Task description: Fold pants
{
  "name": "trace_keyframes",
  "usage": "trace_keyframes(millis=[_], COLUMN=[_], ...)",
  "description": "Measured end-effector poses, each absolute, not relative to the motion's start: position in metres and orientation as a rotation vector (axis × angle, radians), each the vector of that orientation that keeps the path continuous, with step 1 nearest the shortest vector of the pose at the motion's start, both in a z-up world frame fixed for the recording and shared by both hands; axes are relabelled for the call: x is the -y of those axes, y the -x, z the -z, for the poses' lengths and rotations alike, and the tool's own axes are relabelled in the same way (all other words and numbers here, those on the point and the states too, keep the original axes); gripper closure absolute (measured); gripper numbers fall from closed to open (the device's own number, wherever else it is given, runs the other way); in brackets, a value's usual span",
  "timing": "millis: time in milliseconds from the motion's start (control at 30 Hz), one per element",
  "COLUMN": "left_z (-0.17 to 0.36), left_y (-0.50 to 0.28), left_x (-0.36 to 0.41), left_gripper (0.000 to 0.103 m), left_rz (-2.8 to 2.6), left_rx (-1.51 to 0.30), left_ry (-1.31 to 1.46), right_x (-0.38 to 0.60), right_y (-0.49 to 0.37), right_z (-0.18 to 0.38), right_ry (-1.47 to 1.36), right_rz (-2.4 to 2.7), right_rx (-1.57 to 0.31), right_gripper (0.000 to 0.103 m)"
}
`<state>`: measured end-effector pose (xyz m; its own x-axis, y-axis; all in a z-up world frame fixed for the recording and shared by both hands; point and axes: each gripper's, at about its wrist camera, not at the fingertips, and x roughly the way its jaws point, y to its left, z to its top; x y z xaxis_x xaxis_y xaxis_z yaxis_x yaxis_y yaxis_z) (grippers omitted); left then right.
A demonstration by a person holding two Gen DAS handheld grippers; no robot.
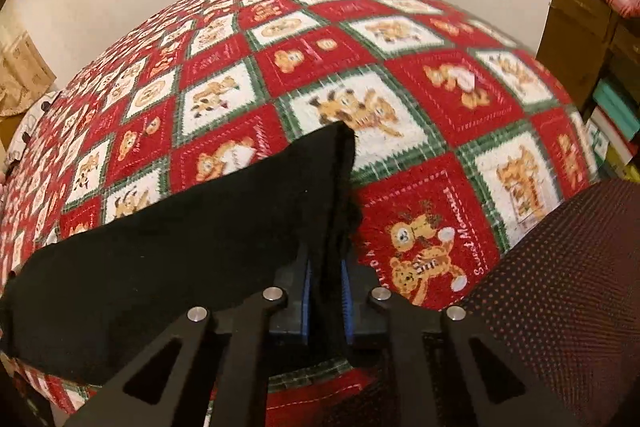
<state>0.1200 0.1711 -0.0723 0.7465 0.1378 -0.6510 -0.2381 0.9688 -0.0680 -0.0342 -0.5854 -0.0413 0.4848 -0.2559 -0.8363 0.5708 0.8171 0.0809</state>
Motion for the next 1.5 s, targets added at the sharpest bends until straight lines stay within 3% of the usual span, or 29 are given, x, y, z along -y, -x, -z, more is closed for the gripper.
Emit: trace_keyframes(millis=[400,833,933,967,1000,1067,1300,1500], left_z=[0.054,0.067,0.07,0.071,0.073,0.076,0.07,0.05], left_y=[-0.126,-0.122,-0.124,-0.124,-0.125,-0.126,-0.12,-0.116], left_x=[-0.103,-0.083,-0.088,-0.088,-0.087,-0.083,-0.061,-0.021], left_gripper=[0.0,0.0,0.0,0.0,0.0,0.0,0.0,0.0], left_rz=[0.05,0.126,0.117,0.117,0.118,0.126,0.172,0.286], left_rx=[-0.68,-0.732,-0.737,-0.74,-0.745,-0.759,-0.751,-0.707], left_ry=[0.119,0.076,0.095,0.1,0.104,0.104,0.037,-0.013], right_x=[0.418,0.251,0.245,0.241,0.238,0.225,0.204,0.293], right_y=[-0.015,-0.068,-0.063,-0.062,-0.059,-0.052,-0.014,0.01], right_z=[-0.029,0.054,0.058,0.059,0.06,0.061,0.042,0.008], right_ry=[-0.242,-0.009,0.052,0.064,0.066,0.032,-0.151,-0.237], right_rz=[0.155,-0.032,-0.016,-0.025,-0.038,-0.118,-0.423,-0.175], right_rx=[-0.845,-0.943,-0.908,-0.898,-0.887,-0.857,-0.739,-0.608], right_gripper=[0.092,0.091,0.085,0.074,0.053,0.025,0.022,0.024])
